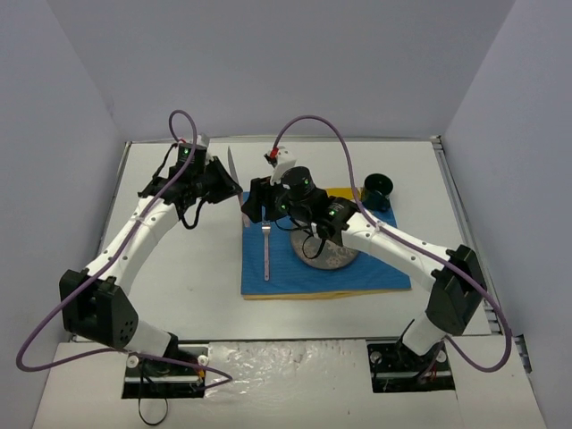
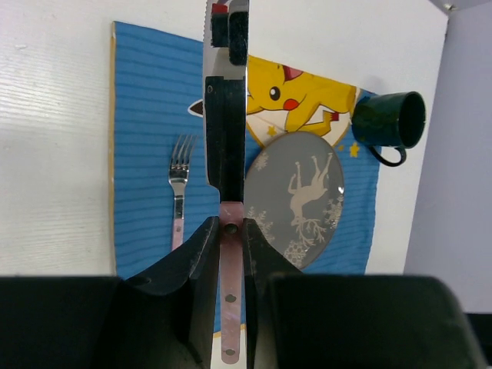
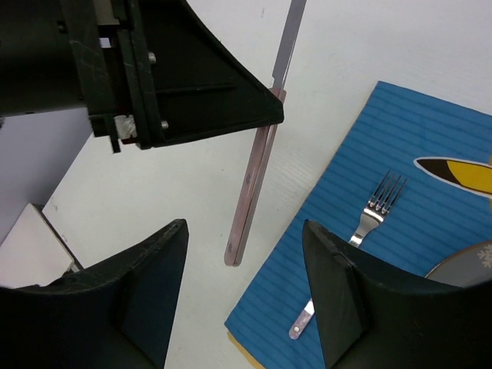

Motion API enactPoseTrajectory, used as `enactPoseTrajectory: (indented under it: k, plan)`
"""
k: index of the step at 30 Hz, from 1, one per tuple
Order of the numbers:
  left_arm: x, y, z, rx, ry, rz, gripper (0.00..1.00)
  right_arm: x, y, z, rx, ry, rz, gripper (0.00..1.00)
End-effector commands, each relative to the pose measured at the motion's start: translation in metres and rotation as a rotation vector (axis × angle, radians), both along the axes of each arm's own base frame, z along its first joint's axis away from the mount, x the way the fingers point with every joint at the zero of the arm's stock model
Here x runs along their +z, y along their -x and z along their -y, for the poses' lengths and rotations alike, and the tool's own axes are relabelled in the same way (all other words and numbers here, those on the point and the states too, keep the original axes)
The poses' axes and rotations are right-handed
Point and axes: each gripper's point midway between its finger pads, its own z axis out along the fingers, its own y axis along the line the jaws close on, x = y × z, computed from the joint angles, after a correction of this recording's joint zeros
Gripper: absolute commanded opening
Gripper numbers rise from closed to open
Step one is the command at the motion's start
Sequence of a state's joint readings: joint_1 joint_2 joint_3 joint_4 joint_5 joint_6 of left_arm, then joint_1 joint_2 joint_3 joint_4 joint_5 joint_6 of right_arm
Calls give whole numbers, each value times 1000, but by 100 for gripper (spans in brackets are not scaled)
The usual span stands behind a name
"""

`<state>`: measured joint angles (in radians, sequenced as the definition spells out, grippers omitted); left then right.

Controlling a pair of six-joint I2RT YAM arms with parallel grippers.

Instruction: Set the dinner table for one person

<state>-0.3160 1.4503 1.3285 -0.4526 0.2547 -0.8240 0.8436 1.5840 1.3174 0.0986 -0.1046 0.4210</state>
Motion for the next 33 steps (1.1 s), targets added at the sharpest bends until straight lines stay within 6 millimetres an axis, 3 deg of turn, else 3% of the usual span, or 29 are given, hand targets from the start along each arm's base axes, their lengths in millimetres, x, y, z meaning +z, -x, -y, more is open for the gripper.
enactPoseTrajectory:
  k: [1,5,21,27,30,33]
  plan:
    - [50,0,2,54,86,120,0,38,-12,-17,19,-113,79,49]
    - [50,3,5,50,85,116,0,32,-16,-20,15,-105,74,41]
    - [52,4,17,22,83,131,0,26,-23,-25,8,-100,70,26]
    - [53,8,22,8,91,135,0,25,-27,-24,-1,-106,64,15]
    - [52,9,22,4,84,135,0,28,-28,-19,-13,-111,67,1]
    - [48,11,23,-6,76,133,0,27,-29,-10,-33,-116,57,0]
